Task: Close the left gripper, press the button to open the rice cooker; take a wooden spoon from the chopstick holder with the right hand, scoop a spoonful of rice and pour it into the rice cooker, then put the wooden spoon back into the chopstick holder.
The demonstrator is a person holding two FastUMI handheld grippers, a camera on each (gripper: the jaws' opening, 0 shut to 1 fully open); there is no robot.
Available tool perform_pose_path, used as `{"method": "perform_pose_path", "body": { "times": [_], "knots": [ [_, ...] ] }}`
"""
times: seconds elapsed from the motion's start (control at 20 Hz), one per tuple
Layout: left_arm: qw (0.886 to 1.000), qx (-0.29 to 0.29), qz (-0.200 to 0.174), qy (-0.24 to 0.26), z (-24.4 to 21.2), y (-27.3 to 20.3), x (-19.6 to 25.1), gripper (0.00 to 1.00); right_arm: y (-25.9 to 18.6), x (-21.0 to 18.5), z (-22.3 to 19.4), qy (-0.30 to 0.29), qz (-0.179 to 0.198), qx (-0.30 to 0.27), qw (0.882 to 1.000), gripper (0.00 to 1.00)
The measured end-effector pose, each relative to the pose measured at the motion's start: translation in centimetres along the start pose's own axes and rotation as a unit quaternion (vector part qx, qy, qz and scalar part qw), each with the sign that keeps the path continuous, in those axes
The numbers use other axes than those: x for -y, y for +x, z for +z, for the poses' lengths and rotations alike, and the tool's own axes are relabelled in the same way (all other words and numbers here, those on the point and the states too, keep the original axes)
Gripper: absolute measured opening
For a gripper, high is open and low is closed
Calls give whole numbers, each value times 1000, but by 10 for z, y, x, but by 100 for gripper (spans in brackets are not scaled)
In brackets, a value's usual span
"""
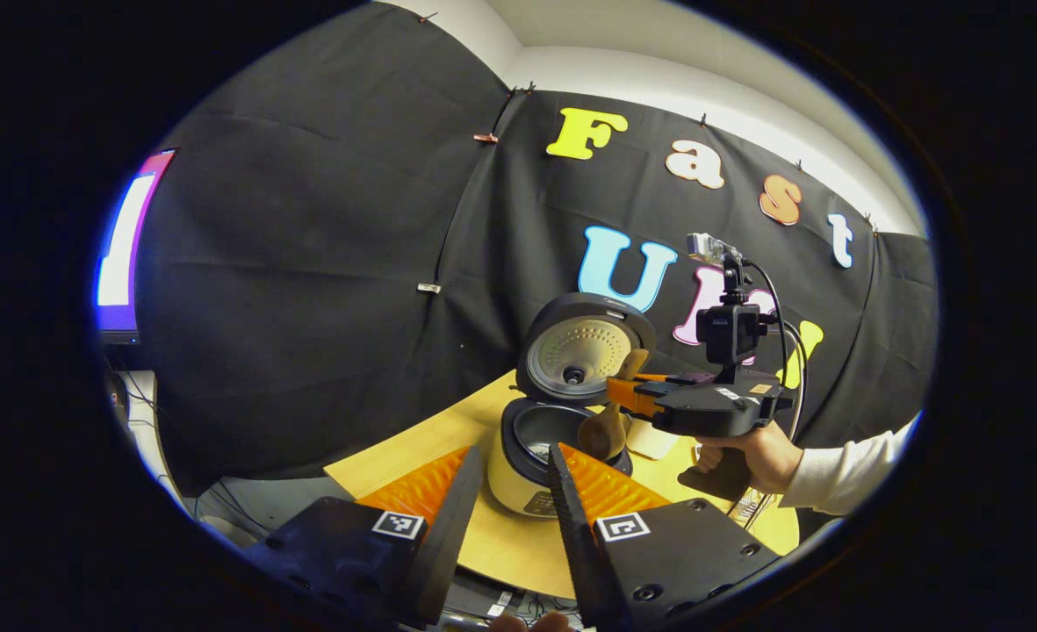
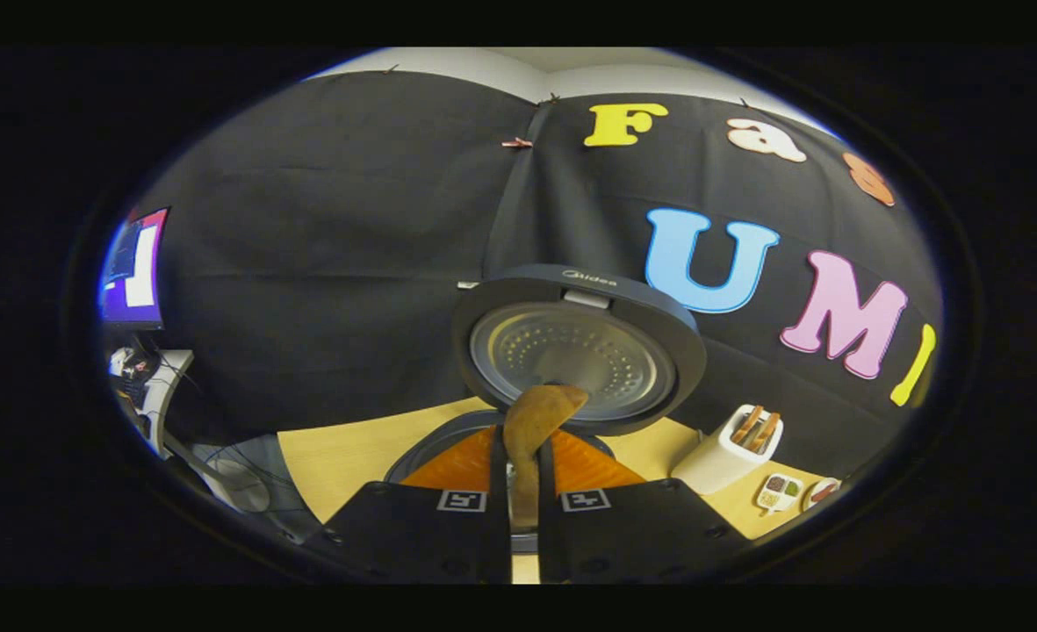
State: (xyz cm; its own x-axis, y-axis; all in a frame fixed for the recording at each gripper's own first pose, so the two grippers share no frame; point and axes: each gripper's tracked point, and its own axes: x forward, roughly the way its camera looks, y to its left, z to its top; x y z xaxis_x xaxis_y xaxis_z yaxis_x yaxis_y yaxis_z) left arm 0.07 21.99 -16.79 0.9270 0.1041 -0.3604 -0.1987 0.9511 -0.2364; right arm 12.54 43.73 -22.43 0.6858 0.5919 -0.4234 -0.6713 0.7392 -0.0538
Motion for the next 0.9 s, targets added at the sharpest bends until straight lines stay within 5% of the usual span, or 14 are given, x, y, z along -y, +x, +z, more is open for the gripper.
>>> {"method": "perform_pose_path", "body": {
  "times": [0.3,0.5,0.9],
  "knots": [
    [1000,-1,-4,7,-2,-7,15,57,-34,63,21,212,-17,16,977,16],
    [1000,-1,-9,9,-4,-9,28,57,-84,127,21,327,-33,37,944,16],
    [999,-12,-28,13,-12,11,80,57,-202,246,-32,375,-105,45,920,21]
  ]
}}
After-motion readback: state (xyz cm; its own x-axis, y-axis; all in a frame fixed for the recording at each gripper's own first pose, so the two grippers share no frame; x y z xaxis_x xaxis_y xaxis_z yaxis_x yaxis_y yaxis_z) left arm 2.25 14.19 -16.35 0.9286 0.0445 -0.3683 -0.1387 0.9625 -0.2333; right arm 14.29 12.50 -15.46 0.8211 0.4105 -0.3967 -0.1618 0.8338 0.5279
